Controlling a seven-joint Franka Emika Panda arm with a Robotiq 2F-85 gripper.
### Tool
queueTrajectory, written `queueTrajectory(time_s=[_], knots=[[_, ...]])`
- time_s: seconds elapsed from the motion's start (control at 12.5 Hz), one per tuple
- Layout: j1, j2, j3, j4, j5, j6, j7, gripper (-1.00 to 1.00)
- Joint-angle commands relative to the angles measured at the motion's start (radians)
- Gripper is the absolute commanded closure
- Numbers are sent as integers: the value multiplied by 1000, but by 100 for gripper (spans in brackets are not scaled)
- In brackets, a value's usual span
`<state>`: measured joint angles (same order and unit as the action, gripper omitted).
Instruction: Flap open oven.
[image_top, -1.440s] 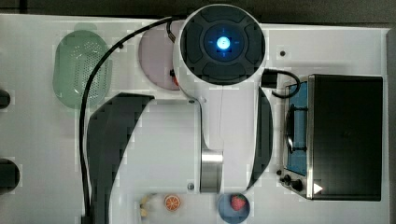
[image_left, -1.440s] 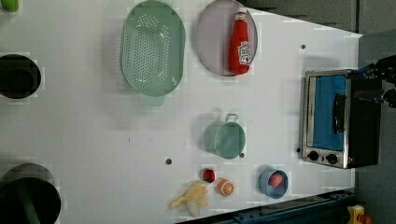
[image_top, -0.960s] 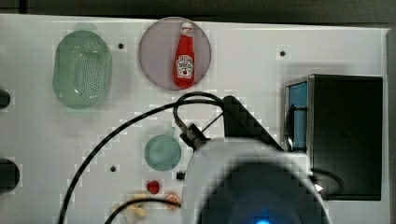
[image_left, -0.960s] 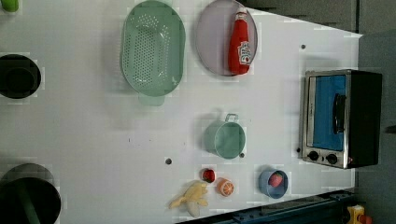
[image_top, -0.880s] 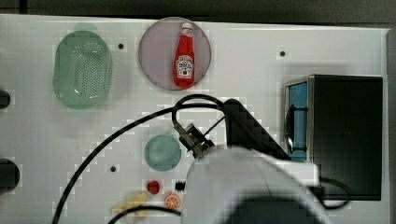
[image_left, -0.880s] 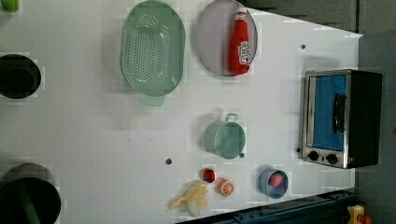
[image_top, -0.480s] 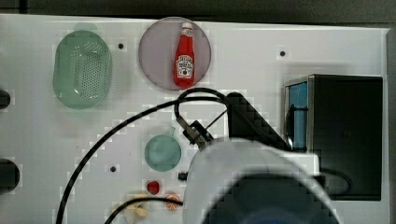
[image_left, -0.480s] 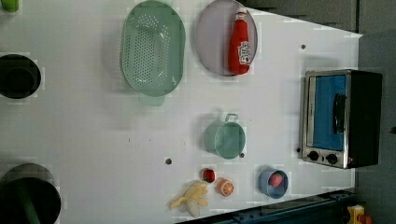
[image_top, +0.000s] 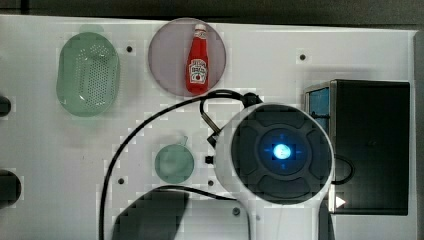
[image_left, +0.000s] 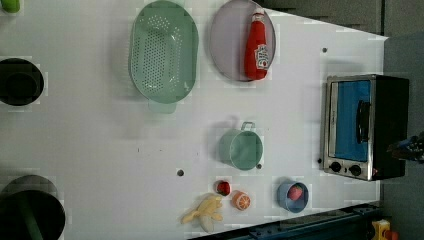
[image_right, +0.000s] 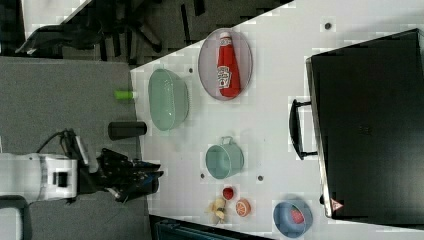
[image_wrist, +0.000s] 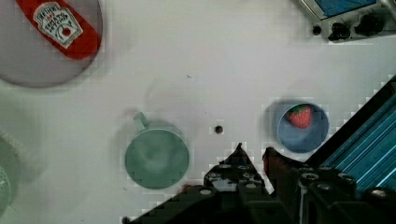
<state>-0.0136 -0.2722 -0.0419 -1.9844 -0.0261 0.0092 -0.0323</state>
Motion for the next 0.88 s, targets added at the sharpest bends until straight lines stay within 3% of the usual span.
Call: queueTrajectory(time_s=[0.08,0.88], knots=[[-14,0,-61,-51,-8,52,-232,65],[-55,120,-267,-234,-127,554,-880,65]])
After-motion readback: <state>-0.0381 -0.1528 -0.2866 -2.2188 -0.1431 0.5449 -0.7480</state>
